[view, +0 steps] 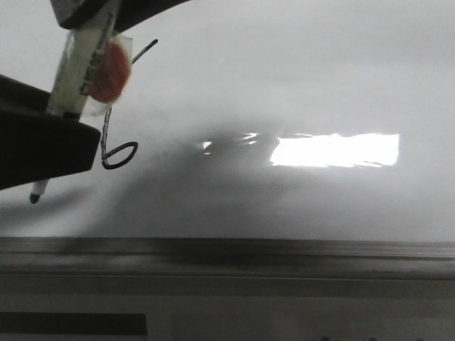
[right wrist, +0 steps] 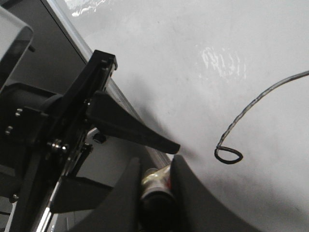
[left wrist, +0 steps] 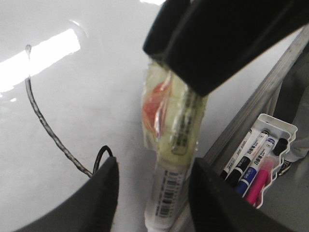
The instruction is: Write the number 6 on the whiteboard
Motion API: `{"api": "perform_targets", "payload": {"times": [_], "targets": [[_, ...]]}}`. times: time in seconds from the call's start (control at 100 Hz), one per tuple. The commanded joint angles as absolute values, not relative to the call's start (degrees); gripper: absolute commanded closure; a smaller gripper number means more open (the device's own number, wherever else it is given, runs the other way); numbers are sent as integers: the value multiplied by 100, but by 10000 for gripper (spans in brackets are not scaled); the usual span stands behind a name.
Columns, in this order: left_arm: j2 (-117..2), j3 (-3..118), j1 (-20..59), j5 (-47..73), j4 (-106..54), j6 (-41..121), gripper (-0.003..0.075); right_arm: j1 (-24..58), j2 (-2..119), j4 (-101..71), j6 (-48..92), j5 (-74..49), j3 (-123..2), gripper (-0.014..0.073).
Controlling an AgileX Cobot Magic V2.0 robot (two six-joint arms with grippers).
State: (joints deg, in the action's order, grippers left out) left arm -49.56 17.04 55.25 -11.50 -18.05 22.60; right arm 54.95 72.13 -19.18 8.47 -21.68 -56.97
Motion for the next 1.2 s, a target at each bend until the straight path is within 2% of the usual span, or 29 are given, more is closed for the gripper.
{"api": "perform_targets", "payload": {"times": [0.0, 0.09, 0.18, 0.23, 0.3, 0.42, 0.49, 0.7, 0.87, 1.0, 1.19], "targets": [[-4954, 1858, 5562, -1609, -1802, 2254, 570, 5499, 7043, -1928, 911, -1863, -5862, 657], [-4954, 1858, 5562, -1560, -1802, 2254, 738, 5499, 7043, -1928, 911, -1863, -5862, 657], [-4954, 1858, 5562, -1560, -1802, 2254, 741, 5499, 7043, -1928, 911, -1927, -5862, 652], [-4954, 1858, 5562, -1560, -1802, 2254, 741, 5499, 7043, -1928, 911, -1970, -5862, 617], [-4954, 1858, 5562, -1550, -1802, 2246, 741, 5499, 7043, -1928, 911, -2026, -5862, 480], [-4954, 1858, 5562, -1548, -1875, 2246, 741, 5452, 7043, -1928, 911, -2032, -5862, 116], [-4954, 1858, 5562, -1548, -2024, 2246, 741, 5366, 7043, -1928, 911, -1991, -5862, 27], [-4954, 1858, 5530, -1688, -3570, 2242, 741, 5153, 7043, -1928, 911, -2047, -5862, 87], [-4954, 1858, 5516, -1916, -4356, 2242, 741, 5150, 7043, -1928, 911, -2098, -5862, 104], [-4954, 1858, 5203, -1878, -5054, 2242, 741, 5150, 7043, -1937, 911, -2134, -5862, 104], [-4954, 1858, 4595, -1300, -5033, 2242, 741, 5150, 7043, -1960, 901, -2169, -5862, 104]]}}
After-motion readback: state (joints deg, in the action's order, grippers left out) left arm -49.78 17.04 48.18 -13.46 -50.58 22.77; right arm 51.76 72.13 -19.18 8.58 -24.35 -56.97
